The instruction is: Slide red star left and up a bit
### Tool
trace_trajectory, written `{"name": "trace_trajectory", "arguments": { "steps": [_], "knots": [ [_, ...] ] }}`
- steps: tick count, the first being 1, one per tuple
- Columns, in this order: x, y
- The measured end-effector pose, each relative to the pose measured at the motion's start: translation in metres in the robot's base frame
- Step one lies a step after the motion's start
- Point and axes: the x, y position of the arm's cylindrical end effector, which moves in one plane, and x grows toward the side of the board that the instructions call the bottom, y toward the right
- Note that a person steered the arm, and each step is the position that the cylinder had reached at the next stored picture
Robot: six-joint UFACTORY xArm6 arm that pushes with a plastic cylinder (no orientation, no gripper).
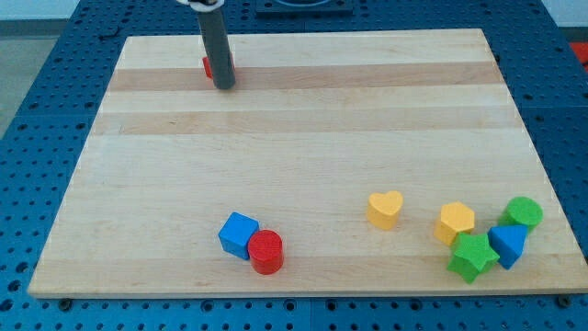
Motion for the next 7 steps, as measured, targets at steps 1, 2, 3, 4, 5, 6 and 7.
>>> {"name": "trace_trajectory", "arguments": {
  "steps": [1,2,3,4,5,6,7],
  "knots": [
    [-0.010,0.007],
    [-0.010,0.049],
    [-0.030,0.065],
    [-0.038,0.038],
    [-0.038,-0.004],
    [-0.035,-0.049],
    [-0.035,-0.075]
  ]
}}
